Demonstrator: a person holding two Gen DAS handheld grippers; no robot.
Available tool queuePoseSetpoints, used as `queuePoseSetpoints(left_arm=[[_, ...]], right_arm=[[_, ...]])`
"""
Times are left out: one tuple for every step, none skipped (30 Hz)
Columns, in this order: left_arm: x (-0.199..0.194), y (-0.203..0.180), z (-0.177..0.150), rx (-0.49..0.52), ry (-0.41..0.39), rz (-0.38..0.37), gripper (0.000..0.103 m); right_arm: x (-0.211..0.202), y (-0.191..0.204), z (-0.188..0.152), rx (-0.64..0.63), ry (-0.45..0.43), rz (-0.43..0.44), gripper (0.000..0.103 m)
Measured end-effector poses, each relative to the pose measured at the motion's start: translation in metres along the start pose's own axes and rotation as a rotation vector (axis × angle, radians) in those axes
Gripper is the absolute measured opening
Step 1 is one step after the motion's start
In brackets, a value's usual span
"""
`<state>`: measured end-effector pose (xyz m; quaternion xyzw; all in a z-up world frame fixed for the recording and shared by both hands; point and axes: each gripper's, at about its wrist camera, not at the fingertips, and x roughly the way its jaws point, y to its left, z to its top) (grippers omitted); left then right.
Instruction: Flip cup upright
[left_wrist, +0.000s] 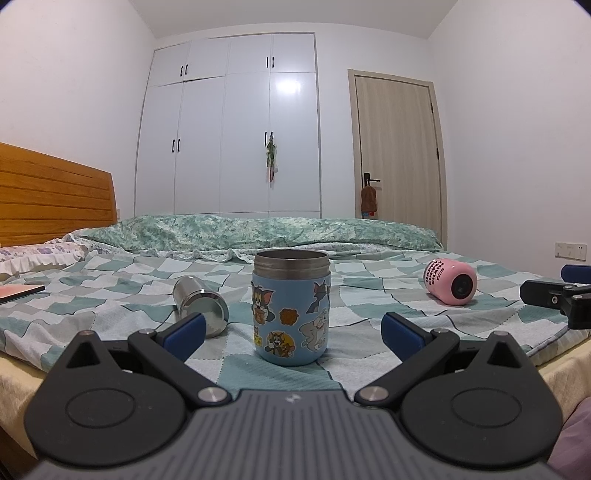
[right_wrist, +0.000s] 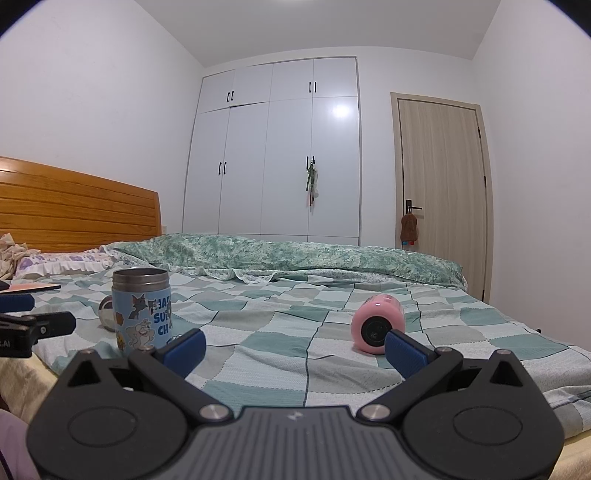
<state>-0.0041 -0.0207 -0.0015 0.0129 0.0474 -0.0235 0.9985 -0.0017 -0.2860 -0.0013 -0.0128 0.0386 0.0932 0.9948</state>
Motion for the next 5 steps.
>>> queuePoseSetpoints(left_arm=[[0.0001,-0.0003,0.0000,0.000,0.000,-0.001,0.103],[0.0001,-0.0002,-0.0001,0.000,0.001,-0.001,0.103],[0.0002,-0.0003,0.0000,0.001,0.000,-0.001,0.103],[0.0002,-0.0003,0.0000,0.001,0.001,-0.002,0.103],[0.0004,-0.0013,0.0001,0.002,0.001,-0.003,0.103]], right_arm=[[0.0001,-0.0002,0.0001,0.000,0.000,0.000,0.103],[0.0001,-0.0001,0.0000,0.000,0.000,0.000,0.103],[0.0002,0.0000,0.0000,0.000,0.000,0.000,0.103],[0.0001,-0.0001,0.0000,0.000,0.000,0.000,0.103],[0.0001,-0.0001,0.0001,0.000,0.000,0.000,0.103]])
